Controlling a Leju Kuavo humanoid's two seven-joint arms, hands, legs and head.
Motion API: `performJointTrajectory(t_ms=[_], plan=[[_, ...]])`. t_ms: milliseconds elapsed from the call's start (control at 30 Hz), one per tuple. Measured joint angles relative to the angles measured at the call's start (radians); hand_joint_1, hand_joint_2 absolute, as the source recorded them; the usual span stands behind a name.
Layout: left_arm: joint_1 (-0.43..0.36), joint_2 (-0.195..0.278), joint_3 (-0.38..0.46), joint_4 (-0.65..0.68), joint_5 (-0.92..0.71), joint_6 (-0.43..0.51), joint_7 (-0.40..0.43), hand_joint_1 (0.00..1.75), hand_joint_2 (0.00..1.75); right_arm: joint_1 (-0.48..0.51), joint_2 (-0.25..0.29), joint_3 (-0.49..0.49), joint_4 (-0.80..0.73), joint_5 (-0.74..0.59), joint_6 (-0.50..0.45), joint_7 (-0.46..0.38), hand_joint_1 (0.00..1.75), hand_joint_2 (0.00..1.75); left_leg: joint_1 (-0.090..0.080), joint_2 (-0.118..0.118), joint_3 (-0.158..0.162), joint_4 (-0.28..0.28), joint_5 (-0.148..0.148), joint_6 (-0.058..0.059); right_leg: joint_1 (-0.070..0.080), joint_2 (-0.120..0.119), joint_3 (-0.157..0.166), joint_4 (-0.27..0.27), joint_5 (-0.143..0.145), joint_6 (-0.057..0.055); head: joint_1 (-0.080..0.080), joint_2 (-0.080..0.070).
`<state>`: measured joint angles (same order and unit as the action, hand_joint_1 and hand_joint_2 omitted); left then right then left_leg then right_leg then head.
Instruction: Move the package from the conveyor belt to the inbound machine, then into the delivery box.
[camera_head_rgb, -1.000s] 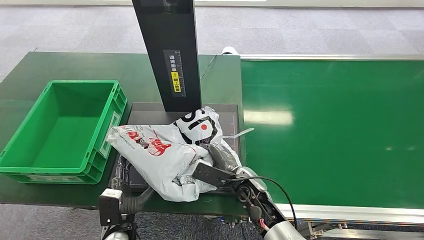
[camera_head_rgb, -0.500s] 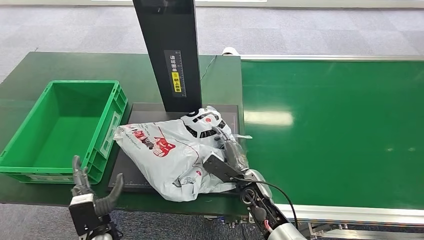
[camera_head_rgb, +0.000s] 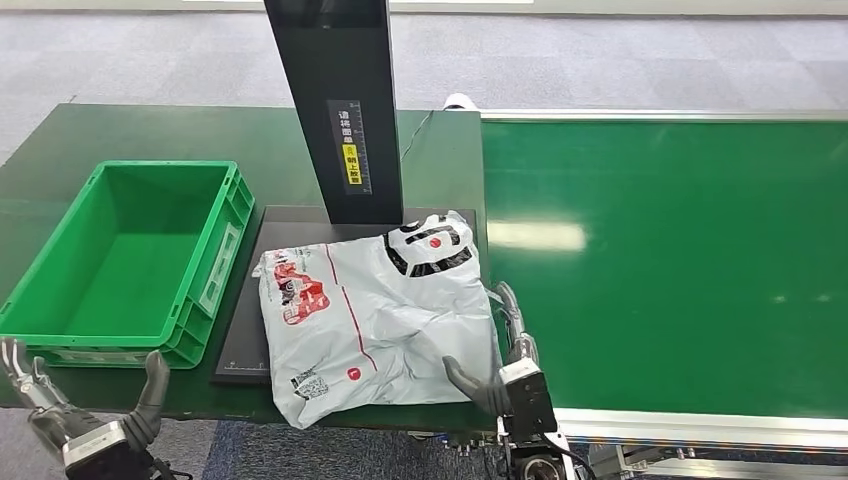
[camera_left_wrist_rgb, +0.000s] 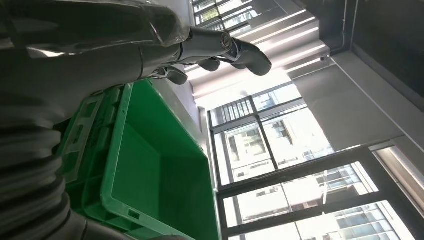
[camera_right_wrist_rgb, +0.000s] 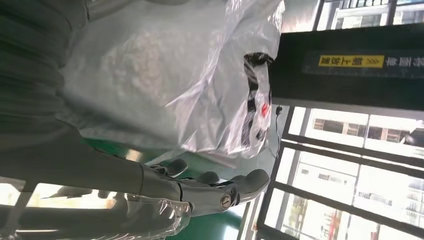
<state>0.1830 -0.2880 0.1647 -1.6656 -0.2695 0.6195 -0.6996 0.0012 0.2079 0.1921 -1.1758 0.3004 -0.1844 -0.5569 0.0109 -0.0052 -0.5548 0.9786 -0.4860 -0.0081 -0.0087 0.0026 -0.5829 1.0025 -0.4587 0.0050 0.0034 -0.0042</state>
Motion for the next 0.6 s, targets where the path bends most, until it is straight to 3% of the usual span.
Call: performJointTrajectory(t_ms=[100, 233, 367, 600], plan=[[-0.005, 0.001, -0.014, 0.006, -0.074, -0.005, 0.023, 0.00, 1.75, 0.016, 0.014, -0.037, -0.022, 0.000, 0.026, -0.016, 0.00, 1.75, 0.000, 0.000, 0.001, 0.000, 0.000, 0.000, 0.000, 0.000, 0.000, 0.000, 0.000, 0.000, 0.000, 0.000], [-0.039, 0.008, -0.077, 0.036, -0.305, -0.062, 0.144, 0.00, 1.75, 0.017, 0.031, -0.072, -0.033, 0.007, 0.058, -0.025, 0.00, 1.75, 0.000, 0.000, 0.001, 0.000, 0.000, 0.000, 0.000, 0.000, 0.000, 0.000, 0.000, 0.000, 0.000, 0.000], [-0.116, 0.020, -0.195, 0.105, -0.540, -0.181, 0.298, 0.00, 1.75, 0.010, 0.047, -0.091, -0.038, 0.015, 0.090, -0.023, 0.00, 1.75, 0.000, 0.000, 0.001, 0.000, 0.000, 0.000, 0.000, 0.000, 0.001, 0.000, 0.001, 0.000, 0.000, 0.000], [-0.249, 0.046, -0.405, 0.270, -0.742, -0.299, 0.436, 0.00, 1.75, -0.013, 0.058, -0.105, -0.036, 0.004, 0.127, -0.021, 0.00, 1.75, 0.000, 0.000, 0.001, 0.001, 0.000, 0.000, 0.000, 0.000, 0.000, 0.000, 0.001, 0.000, 0.000, 0.000]])
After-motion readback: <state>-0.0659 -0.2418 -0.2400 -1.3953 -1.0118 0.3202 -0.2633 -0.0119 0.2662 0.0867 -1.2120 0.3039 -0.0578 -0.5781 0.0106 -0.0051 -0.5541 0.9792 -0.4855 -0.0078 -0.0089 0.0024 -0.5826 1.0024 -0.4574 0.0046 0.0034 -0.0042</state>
